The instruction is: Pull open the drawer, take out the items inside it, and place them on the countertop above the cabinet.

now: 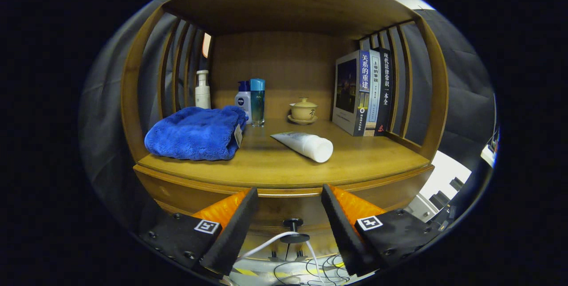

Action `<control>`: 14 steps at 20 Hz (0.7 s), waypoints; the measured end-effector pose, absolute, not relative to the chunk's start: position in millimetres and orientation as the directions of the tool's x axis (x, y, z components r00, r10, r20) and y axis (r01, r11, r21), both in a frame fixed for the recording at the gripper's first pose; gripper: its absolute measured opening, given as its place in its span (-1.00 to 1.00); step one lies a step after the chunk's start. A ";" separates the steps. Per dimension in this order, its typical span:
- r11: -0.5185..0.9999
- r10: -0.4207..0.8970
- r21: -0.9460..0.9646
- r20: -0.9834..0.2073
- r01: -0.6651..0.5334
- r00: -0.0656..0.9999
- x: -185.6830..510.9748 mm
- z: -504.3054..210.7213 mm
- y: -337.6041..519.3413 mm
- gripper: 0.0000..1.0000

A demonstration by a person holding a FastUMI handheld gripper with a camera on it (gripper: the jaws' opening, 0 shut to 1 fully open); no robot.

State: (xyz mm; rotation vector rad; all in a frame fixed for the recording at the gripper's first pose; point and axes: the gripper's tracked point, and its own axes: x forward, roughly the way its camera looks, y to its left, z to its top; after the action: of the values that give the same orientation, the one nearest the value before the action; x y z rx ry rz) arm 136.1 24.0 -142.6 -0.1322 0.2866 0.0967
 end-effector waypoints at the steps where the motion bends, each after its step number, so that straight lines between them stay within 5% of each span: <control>1: 0.986 0.080 -0.117 -0.292 -0.118 0.953 133.2 -142.6 25.3 0.92; 14: 0.998 0.025 -0.054 -0.290 -0.043 0.957 135.3 -130.0 2.6 0.99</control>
State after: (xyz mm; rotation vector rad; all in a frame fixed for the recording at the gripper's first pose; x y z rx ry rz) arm 135.3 2.6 -130.0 -0.0603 0.2931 0.0346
